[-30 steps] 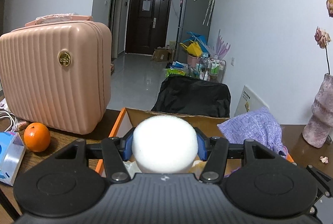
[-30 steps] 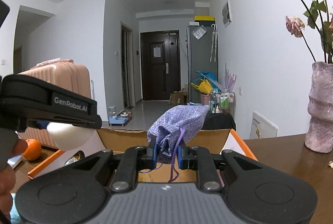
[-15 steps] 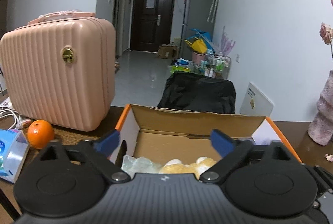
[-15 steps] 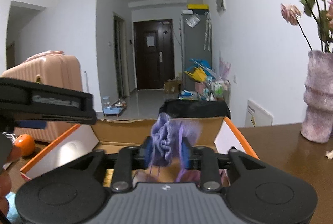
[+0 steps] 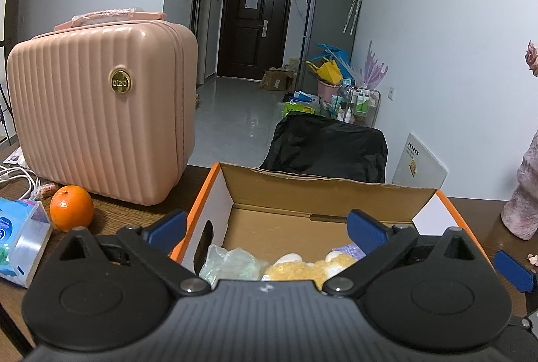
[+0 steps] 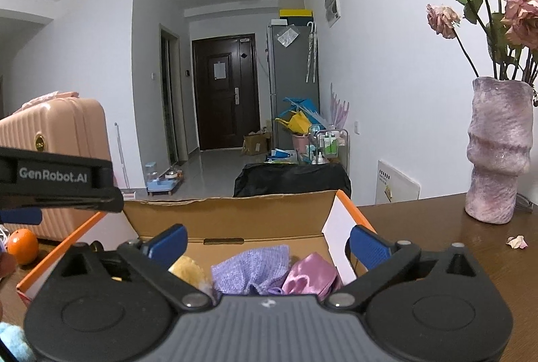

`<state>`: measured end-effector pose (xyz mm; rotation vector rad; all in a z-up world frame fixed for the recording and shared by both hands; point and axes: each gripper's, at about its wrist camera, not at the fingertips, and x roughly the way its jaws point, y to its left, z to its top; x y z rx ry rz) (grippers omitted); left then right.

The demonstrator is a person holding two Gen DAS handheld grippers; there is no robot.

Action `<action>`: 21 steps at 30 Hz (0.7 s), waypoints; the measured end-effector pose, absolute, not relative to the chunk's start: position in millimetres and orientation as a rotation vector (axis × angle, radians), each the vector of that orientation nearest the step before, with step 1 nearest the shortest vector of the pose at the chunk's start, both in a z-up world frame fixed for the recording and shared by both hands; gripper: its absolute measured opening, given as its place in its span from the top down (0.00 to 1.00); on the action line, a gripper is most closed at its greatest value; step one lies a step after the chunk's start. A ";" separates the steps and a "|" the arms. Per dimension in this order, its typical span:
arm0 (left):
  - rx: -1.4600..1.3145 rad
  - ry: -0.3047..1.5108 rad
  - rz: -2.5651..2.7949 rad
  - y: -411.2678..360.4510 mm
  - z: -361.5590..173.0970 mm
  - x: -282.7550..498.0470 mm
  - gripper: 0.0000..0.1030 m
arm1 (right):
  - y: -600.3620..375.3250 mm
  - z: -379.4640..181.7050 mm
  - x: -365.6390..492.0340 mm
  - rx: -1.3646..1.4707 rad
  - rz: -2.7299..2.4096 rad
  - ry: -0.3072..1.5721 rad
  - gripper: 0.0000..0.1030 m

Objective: Organize soft objects
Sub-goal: 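Open both tools to drop the pouch and round sponge into the box, then move both tools back from the box toward the table items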

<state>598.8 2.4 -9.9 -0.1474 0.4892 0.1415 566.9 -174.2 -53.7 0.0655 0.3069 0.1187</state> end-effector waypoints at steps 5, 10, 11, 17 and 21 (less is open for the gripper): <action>-0.144 0.477 0.140 3.9 -8.1 595.1 0.00 | -175.1 -52.7 566.5 0.059 0.127 0.314 0.00; -0.145 0.459 0.134 6.4 -4.1 587.1 0.00 | -176.2 -50.0 564.2 0.060 0.140 0.321 0.00; -0.142 0.454 0.134 6.2 -3.4 585.4 0.00 | -176.4 -49.0 563.2 0.061 0.143 0.319 0.00; -0.129 0.433 0.129 7.8 2.2 571.2 0.00 | -174.8 -45.0 554.5 0.059 0.162 0.302 0.00; -0.125 0.417 0.122 6.9 7.4 560.3 0.00 | -174.4 -43.2 545.7 0.047 0.170 0.290 0.00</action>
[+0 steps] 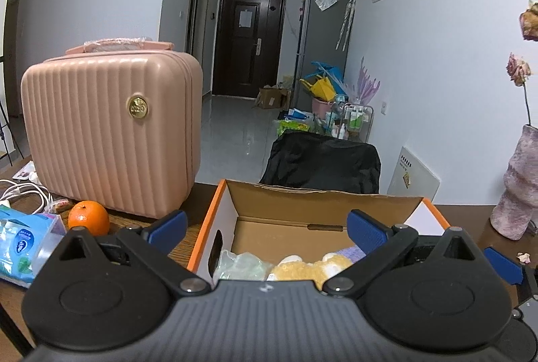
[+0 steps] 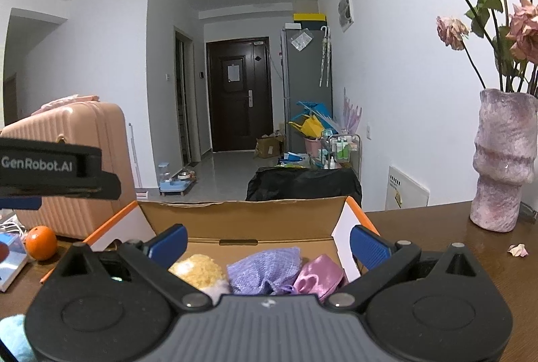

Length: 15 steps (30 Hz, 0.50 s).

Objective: Organize soft objects
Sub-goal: 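Move both tools back from the box toward the table items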

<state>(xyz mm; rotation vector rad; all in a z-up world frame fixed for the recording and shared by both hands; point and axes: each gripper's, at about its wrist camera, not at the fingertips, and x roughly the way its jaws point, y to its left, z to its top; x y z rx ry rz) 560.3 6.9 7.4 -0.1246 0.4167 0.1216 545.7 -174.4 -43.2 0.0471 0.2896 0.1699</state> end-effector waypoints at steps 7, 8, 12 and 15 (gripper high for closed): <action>-0.111 0.389 0.109 5.6 14.0 536.4 0.00 | -178.4 -43.1 526.1 0.037 0.178 0.280 0.00; -0.109 0.384 0.106 5.5 14.8 532.0 0.00 | -178.6 -43.2 523.1 0.034 0.178 0.279 0.00; -0.088 0.371 0.102 5.9 15.9 513.7 0.00 | -182.1 -43.3 511.3 0.029 0.184 0.278 0.00; -0.076 0.363 0.106 8.9 15.6 499.6 0.00 | -184.1 -43.4 501.2 0.026 0.188 0.277 0.00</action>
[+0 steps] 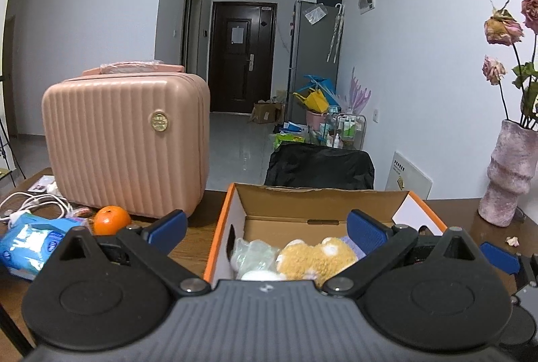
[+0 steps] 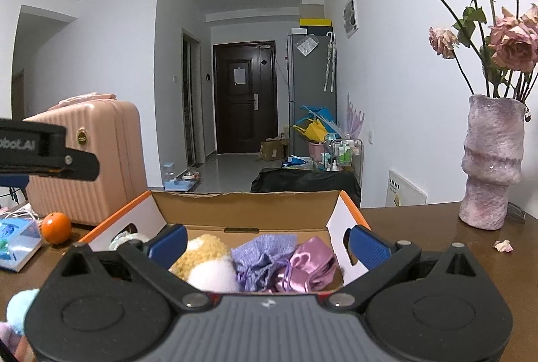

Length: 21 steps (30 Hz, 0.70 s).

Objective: Organize soft objects
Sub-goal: 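Move both tools back from the box toward the table items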

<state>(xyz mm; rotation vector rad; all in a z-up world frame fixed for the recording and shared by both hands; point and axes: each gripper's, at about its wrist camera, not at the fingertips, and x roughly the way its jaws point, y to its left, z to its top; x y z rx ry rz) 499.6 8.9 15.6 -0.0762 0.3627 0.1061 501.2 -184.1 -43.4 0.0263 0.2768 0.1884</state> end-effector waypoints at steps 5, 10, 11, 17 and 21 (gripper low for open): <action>-0.074 0.364 0.106 13.5 13.4 478.9 0.00 | -185.8 -44.5 483.4 0.023 0.203 0.279 0.00; -0.073 0.355 0.102 18.2 9.2 455.2 0.00 | -184.5 -45.4 460.8 0.012 0.222 0.276 0.00; -0.072 0.352 0.103 19.1 8.1 449.3 0.00 | -184.6 -45.3 457.1 0.011 0.225 0.275 0.00; -0.062 0.341 0.105 25.5 5.3 419.4 0.00 | -183.4 -47.6 428.8 -0.006 0.243 0.260 0.00; -0.054 0.342 0.102 27.6 2.9 400.2 0.00 | -183.9 -48.0 410.6 -0.007 0.250 0.254 0.00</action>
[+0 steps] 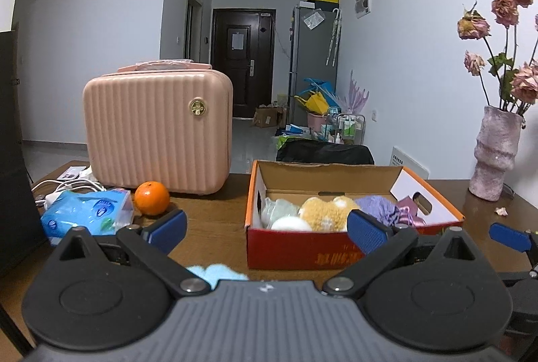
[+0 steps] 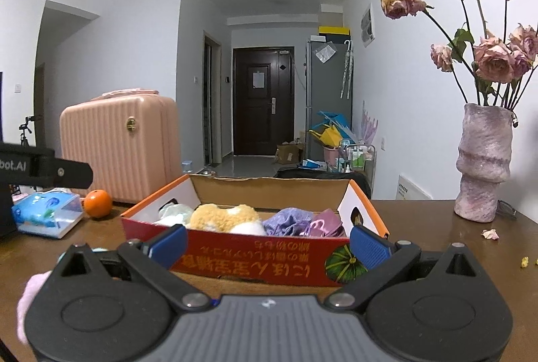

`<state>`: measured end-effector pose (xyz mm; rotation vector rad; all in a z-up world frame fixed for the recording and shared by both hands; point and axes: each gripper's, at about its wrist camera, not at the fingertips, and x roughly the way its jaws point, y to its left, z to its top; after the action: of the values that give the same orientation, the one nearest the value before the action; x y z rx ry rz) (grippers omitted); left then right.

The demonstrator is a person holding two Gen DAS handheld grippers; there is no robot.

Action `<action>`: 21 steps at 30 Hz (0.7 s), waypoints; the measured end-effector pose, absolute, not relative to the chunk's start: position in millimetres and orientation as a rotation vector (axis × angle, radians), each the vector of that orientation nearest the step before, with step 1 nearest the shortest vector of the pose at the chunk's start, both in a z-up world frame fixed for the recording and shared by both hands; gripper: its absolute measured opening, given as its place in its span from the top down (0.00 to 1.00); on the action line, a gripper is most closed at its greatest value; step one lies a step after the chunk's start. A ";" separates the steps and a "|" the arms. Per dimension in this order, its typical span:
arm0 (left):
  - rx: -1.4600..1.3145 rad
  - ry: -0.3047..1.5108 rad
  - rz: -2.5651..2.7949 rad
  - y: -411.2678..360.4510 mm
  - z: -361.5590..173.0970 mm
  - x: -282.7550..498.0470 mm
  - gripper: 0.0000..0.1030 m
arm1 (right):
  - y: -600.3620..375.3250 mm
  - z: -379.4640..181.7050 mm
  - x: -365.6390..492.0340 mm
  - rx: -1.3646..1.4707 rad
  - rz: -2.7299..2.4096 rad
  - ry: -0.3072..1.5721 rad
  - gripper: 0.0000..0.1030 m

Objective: Organize soft objects
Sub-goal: 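Move both tools back from the box toward the table items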

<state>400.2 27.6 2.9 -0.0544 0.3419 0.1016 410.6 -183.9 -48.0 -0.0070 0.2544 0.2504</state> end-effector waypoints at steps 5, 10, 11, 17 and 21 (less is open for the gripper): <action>-0.053 0.343 0.101 34.0 -1.0 374.5 0.00 | -184.3 -48.1 389.0 -0.010 0.262 0.247 0.00; -0.074 0.348 0.092 43.1 -5.4 352.0 0.00 | -182.5 -48.1 367.1 -0.020 0.275 0.237 0.00; -0.076 0.349 0.092 45.4 -7.4 347.5 0.00 | -182.3 -48.4 362.2 -0.022 0.279 0.234 0.00; -0.087 0.373 0.085 57.0 -17.1 328.3 0.00 | -178.9 -50.3 342.0 -0.037 0.295 0.230 0.00; -0.083 0.379 0.074 63.4 -21.4 317.5 0.00 | -175.8 -52.0 330.4 -0.047 0.306 0.233 0.00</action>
<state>317.5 63.4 -21.4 -0.0828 0.3785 0.0738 330.4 -175.8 -52.0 -0.0466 0.2327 0.3057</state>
